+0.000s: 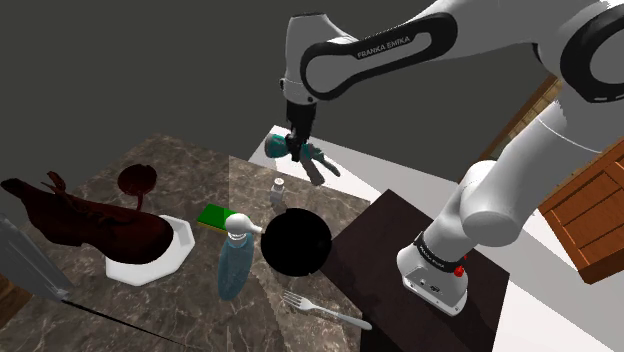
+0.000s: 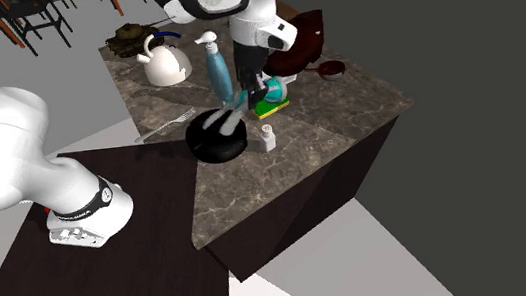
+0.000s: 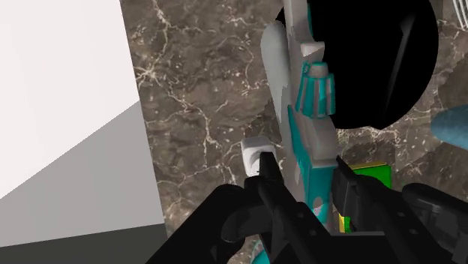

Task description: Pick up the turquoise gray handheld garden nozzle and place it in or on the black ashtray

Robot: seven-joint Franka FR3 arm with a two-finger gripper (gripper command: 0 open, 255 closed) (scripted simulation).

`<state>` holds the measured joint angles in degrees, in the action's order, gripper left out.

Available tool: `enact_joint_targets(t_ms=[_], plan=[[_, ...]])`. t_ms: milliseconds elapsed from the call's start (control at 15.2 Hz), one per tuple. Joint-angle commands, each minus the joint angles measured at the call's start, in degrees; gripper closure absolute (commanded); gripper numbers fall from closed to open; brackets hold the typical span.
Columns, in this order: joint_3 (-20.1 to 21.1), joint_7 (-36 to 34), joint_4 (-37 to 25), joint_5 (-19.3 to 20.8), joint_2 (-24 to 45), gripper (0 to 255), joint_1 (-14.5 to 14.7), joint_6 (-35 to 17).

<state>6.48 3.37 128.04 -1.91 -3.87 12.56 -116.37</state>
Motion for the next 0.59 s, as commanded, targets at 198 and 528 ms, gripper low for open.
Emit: enact_joint_targets(t_ms=[198,528], plan=[[2.29,-3.44,5.13,-1.88,-6.48,255,2.23,1.17],[5.63,-8.20,10.45,-4.91,-13.36,255,5.51,2.37]])
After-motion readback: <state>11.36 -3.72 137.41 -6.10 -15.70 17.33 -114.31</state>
